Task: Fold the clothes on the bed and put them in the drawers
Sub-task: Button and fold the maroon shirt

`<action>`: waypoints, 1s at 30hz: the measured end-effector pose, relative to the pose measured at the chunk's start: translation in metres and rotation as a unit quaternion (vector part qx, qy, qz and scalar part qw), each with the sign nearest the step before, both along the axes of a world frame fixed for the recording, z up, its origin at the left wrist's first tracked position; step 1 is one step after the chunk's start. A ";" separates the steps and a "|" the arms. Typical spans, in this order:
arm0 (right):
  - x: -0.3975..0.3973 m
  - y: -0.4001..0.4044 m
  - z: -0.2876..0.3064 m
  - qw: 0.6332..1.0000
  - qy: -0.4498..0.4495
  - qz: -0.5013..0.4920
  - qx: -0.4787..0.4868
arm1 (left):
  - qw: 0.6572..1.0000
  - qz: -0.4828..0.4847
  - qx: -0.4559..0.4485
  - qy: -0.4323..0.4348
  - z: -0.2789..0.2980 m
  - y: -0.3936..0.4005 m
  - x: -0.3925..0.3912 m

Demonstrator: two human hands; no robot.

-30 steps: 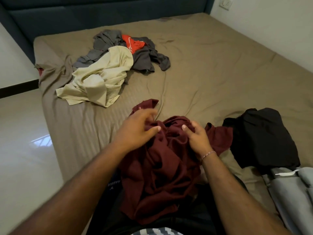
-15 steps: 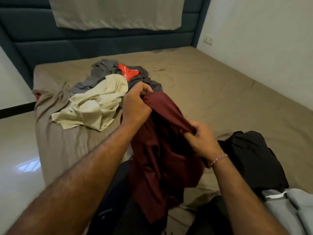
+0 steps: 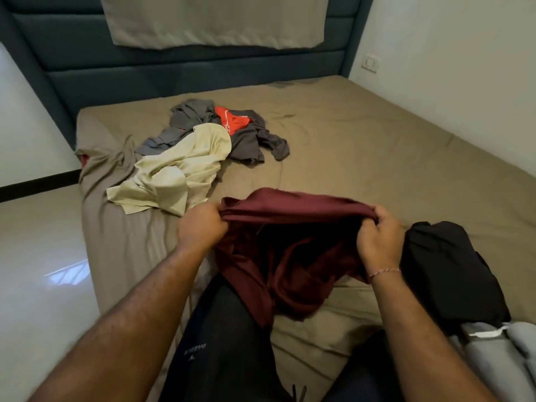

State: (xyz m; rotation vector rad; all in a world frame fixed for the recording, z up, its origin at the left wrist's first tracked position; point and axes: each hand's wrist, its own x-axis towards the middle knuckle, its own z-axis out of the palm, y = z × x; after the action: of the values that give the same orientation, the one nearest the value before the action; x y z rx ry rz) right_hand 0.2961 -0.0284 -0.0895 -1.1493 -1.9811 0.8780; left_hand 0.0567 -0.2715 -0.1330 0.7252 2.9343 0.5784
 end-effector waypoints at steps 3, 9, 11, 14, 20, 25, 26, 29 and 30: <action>0.019 -0.003 -0.047 0.987 -0.147 0.057 0.008 | 0.997 -0.015 -0.040 -0.070 -0.035 -0.020 0.008; 0.041 -0.009 -0.092 0.765 -0.475 0.399 -0.175 | 0.969 -0.115 -0.087 -0.199 -0.067 -0.048 0.004; 0.037 -0.013 -0.095 0.769 -0.472 0.392 -0.182 | 0.974 -0.100 -0.031 -0.201 -0.061 -0.050 0.002; 0.019 -0.023 -0.085 0.881 -0.340 0.316 -0.091 | 0.975 -0.070 0.127 -0.166 -0.035 -0.041 0.011; -0.022 -0.067 -0.059 0.905 -0.124 0.399 -0.080 | 0.888 -0.211 0.375 -0.163 0.028 0.002 0.044; -0.032 -0.067 -0.050 0.914 -0.004 0.392 -0.101 | 0.819 -0.248 0.462 -0.233 0.041 0.005 0.044; -0.028 -0.062 -0.050 0.923 0.010 0.371 -0.101 | 0.853 -0.260 0.403 -0.206 0.038 -0.001 0.038; -0.011 -0.046 -0.059 0.941 -0.019 0.324 -0.093 | 0.921 -0.322 0.124 -0.183 0.020 -0.021 0.026; -0.005 -0.042 -0.064 0.938 -0.072 0.330 -0.081 | 0.922 -0.327 0.032 -0.206 0.013 -0.026 0.026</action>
State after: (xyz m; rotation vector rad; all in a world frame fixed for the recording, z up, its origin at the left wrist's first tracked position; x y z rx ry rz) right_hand 0.2913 -0.0703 -0.1532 -0.6290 -2.5075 1.3386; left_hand 0.0825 -0.2976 -0.1198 1.3177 2.1157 0.6473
